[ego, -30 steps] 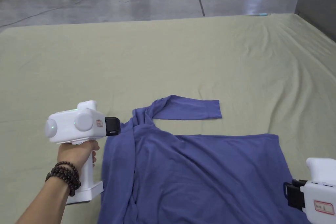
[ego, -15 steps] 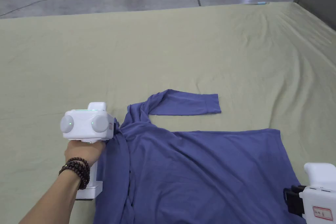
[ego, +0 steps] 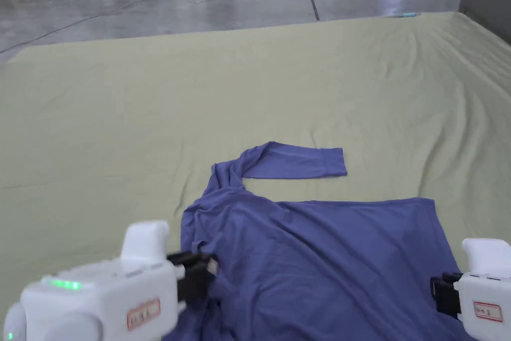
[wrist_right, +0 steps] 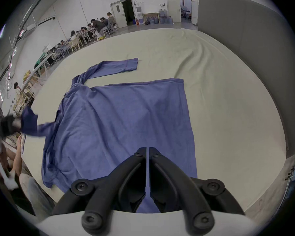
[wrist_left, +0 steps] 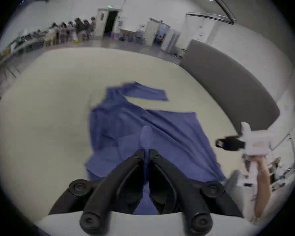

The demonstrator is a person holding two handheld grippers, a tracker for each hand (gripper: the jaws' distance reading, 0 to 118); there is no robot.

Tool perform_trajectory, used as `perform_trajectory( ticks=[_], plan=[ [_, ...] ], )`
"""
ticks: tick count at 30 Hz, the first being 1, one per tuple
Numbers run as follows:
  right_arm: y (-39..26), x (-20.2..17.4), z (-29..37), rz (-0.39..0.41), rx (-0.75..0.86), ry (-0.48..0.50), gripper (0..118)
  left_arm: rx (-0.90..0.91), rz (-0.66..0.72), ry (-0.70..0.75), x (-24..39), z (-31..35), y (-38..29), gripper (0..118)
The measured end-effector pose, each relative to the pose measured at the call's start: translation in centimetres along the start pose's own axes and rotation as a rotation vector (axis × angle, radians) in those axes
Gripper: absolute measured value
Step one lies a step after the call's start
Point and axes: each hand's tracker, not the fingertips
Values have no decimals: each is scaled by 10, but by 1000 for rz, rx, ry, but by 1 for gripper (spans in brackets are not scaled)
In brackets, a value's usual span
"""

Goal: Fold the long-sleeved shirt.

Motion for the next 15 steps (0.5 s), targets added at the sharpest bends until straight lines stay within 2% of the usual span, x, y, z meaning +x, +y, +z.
perform_trajectory(
  ticks=[2, 4, 5, 6, 7, 12, 13, 14, 15],
  plan=[
    [-1, -2, 0, 4, -2, 4, 5, -52, 10, -39, 8, -7, -19, 3],
    [-1, -3, 2, 14, -3, 4, 5, -33, 13, -14, 5, -16, -25, 9],
    [-1, -3, 3, 16, -1, 6, 5, -34, 19, -12, 1, -21, -23, 37],
    [-1, -3, 4, 16, 0, 8, 5, -64, 17, 10, -2, -24, -19, 95],
    [-1, -2, 6, 15, 1, 10, 5, 0, 49, -18, -6, -20, -14, 118],
    [-2, 4, 6, 10, 2, 0, 5, 154, 48, 124, -37, -21, 56, 118],
    [-2, 4, 5, 10, 2, -2, 5, 151, 48, 150, -38, -27, 68, 111],
    [-2, 5, 3, 9, 1, -3, 5, 155, 43, 172, -48, -37, 81, 84],
    [-2, 5, 1, 4, -2, -3, 5, 156, 38, 206, -57, -50, 92, 30]
  ],
)
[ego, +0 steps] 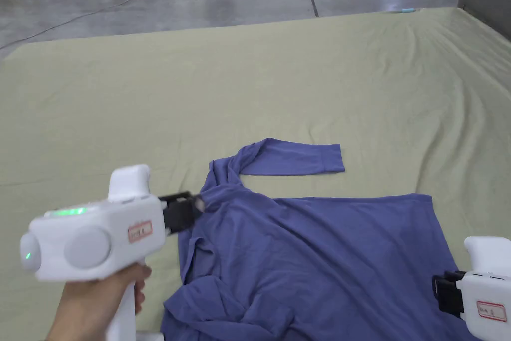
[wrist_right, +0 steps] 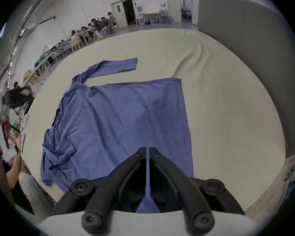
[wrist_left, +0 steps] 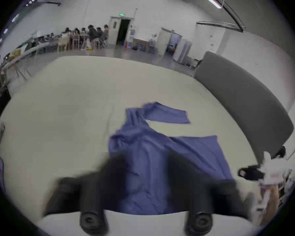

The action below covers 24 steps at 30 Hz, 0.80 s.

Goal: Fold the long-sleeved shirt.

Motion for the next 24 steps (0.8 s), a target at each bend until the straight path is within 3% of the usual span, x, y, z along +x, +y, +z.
perform_trajectory(
  ticks=[1, 5, 6, 7, 8, 9, 13, 15, 16, 20, 21, 22, 24],
  plan=[
    [0, 1, -1, -3, -3, 0, 5, -9, 8, 48, -6, -21, 6, 0],
    [0, 2, -8, -8, -17, -6, 5, -66, -4, 112, -28, -92, 20, 0],
    [0, 3, -9, -7, -19, -6, 5, -77, -7, 118, -30, -102, 18, 10],
    [0, 3, -9, -8, -20, -5, 5, -81, -25, 148, -32, -109, 18, 66],
    [1, 4, -10, -8, -22, -7, 5, -99, -34, 137, -35, -118, 18, 107],
    [1, 6, -10, -9, -25, -10, 5, -162, -46, 142, -36, -129, 16, 118],
    [2, 11, -15, -10, -33, -29, 5, -244, -133, 250, -28, -157, 3, 114],
    [3, 11, -16, -13, -35, -32, 5, -286, -169, 256, -24, -168, -3, 105],
    [3, 12, -16, -14, -35, -33, 5, -324, -185, 280, -21, -174, -10, 84],
    [5, 12, -16, -10, -37, -41, 5, -293, -241, 311, -8, -177, -32, 52],
    [6, 13, -16, -8, -36, -41, 5, -300, -243, 304, -4, -173, -30, 39],
    [9, 13, -16, -8, -36, -41, 5, -301, -216, 256, -1, -171, -28, 1],
    [16, 15, -16, -1, -36, -40, 5, -301, -201, 244, 4, -159, -25, 1]
  ],
)
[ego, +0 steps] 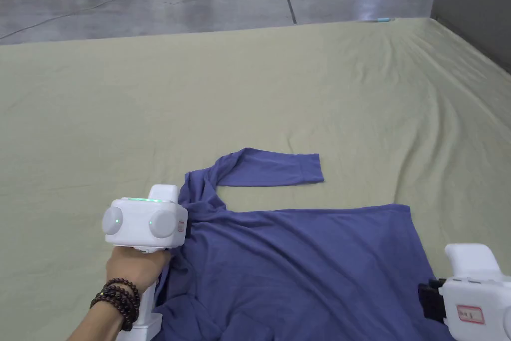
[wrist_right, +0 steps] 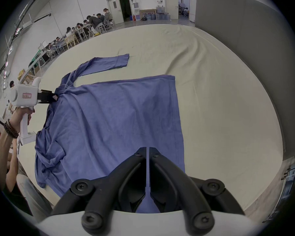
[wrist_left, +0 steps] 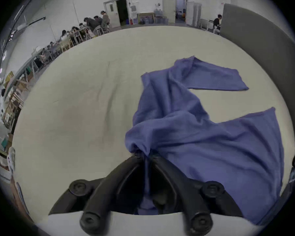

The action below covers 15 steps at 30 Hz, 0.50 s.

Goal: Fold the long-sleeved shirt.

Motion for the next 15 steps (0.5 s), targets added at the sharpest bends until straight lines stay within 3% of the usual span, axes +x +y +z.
perform_trajectory(
  ticks=[8, 9, 11, 12, 15],
  plan=[
    [102, 26, -4, 22, 104, -14, 5, 92, -1, -78, -28, 47, 16, 1],
    [119, 32, -12, 20, 103, -17, 14, 100, -7, -86, -29, 50, 17, 1],
    [151, 41, -39, 5, 58, -36, 82, 96, -9, -96, -30, 50, 20, 1],
    [161, 44, -55, 2, 12, -49, 90, 94, -5, -100, -31, 49, 20, 1],
    [183, 52, -109, -14, -132, -67, 87, 88, 14, -115, -25, 53, 15, 1]
  ],
)
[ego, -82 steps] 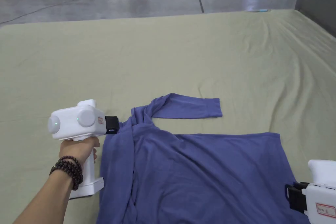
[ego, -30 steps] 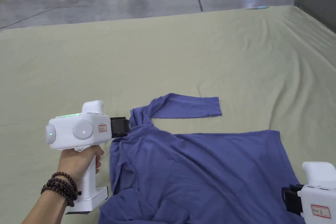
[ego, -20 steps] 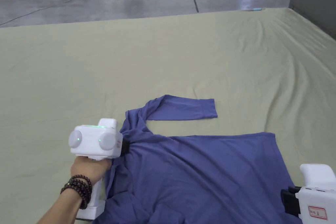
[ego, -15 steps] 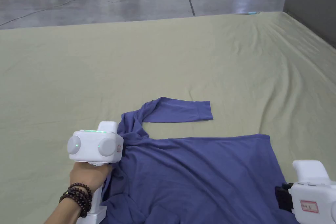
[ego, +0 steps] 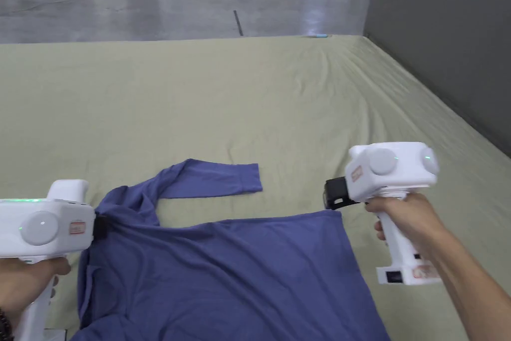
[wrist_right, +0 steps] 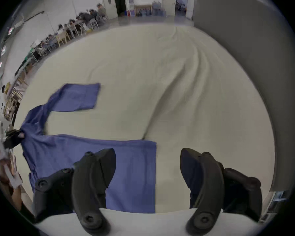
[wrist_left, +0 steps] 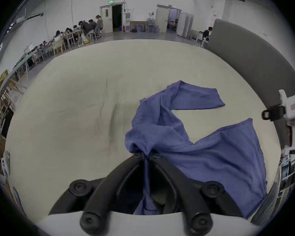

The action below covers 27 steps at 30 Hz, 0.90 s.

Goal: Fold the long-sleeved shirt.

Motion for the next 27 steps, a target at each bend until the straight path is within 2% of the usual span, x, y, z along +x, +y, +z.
perform_trajectory(
  ticks=[3, 6, 11, 12, 13, 14, 18, 21, 23, 27],
  plan=[
    [12, 0, -48, -29, -142, 0, 86, -7, -1, 0, 3, -3, -4, 1],
    [12, -7, -67, -31, -146, -17, 76, -11, -6, 4, 4, -2, -6, 1],
    [15, -24, -64, 30, -164, -75, 73, -15, 8, 1, 1, -6, -4, 1],
    [13, -28, -59, 34, -155, -65, 65, -14, 6, 0, 1, -6, -4, 1],
    [12, -33, -56, 51, -150, -46, 42, -13, 6, 0, 2, -5, -5, 1],
    [7, -38, -55, 60, -161, -40, 28, -10, 9, -3, 1, -6, -5, 1],
    [6, -44, -58, 64, -187, -59, 12, -8, 30, -7, 1, -2, -7, 1],
    [8, -46, -20, 60, -82, -37, 10, 28, 26, -5, -4, 19, -4, 1],
    [17, -44, 22, 73, -11, 11, 10, 75, 30, -20, -9, 42, 6, 1],
    [38, -42, 114, 98, 131, 39, 10, 200, 17, -7, -15, 100, 31, 1]
  ],
)
